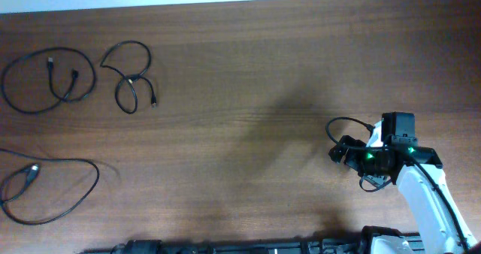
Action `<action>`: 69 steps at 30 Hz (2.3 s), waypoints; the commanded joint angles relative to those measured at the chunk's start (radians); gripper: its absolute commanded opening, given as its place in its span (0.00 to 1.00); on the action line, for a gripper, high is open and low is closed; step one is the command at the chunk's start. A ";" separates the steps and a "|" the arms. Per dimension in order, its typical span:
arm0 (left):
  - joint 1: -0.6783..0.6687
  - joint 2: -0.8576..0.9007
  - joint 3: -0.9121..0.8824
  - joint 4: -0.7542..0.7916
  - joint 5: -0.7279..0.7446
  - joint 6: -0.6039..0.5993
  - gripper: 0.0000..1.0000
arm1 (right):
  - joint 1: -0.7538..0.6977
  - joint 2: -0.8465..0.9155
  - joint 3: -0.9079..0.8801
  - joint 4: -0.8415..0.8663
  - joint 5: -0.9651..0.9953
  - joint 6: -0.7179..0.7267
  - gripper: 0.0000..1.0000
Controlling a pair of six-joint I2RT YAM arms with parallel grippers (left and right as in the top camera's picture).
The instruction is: Untangle cables
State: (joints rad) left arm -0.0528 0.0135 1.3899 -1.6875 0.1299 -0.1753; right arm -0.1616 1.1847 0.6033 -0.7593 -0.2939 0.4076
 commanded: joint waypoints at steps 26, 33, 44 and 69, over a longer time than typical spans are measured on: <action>0.012 -0.006 -1.082 1.276 -0.134 0.013 0.99 | 0.007 0.000 0.004 0.000 -0.002 -0.011 0.99; 0.012 -0.006 -1.378 1.608 -0.123 0.087 0.99 | 0.007 0.000 0.004 0.000 -0.002 -0.011 0.99; 0.012 -0.003 -1.381 1.605 -0.127 0.087 0.99 | 0.007 0.000 0.004 0.000 -0.002 -0.011 0.99; 0.012 -0.003 -1.381 1.605 -0.127 0.087 0.99 | 0.007 0.000 0.004 0.000 -0.002 -0.011 0.99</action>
State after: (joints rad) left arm -0.0463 0.0158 0.0174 -0.0849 -0.0002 -0.1043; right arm -0.1616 1.1847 0.6033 -0.7593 -0.2943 0.4072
